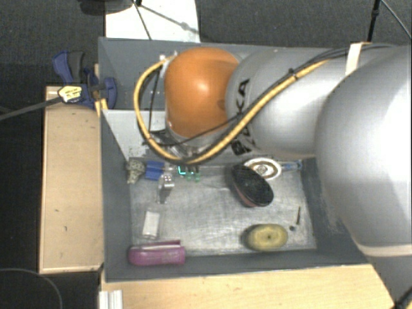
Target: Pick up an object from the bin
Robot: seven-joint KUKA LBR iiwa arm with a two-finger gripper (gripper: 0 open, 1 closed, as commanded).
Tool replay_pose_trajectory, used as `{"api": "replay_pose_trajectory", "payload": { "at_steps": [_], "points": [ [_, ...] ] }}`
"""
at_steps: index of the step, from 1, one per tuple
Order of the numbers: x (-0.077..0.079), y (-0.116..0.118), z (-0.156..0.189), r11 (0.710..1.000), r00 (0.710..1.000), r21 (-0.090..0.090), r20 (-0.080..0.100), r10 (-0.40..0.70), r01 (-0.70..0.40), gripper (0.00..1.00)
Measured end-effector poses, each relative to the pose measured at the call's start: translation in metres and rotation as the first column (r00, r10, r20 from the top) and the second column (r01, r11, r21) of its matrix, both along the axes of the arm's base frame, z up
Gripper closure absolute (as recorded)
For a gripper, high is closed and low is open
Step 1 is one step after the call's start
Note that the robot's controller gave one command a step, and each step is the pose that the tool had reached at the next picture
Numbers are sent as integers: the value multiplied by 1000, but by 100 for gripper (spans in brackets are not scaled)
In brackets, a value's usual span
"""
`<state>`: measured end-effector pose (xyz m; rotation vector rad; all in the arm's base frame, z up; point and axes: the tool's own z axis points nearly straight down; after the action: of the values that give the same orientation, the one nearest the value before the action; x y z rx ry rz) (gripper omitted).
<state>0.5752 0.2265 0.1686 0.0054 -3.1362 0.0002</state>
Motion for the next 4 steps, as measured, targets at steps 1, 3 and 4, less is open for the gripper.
{"api": "replay_pose_trajectory", "payload": {
  "at_steps": [1, 3, 4],
  "points": [
    [10, -7, -76, 983, 983, 7, 9, -183, 183, 0],
    [15, -15, -22, 982, 982, 5, 13, -190, 190, 100],
    [2, -36, -92, 933, 932, 15, 18, -361, 361, 100]
  ]
}}
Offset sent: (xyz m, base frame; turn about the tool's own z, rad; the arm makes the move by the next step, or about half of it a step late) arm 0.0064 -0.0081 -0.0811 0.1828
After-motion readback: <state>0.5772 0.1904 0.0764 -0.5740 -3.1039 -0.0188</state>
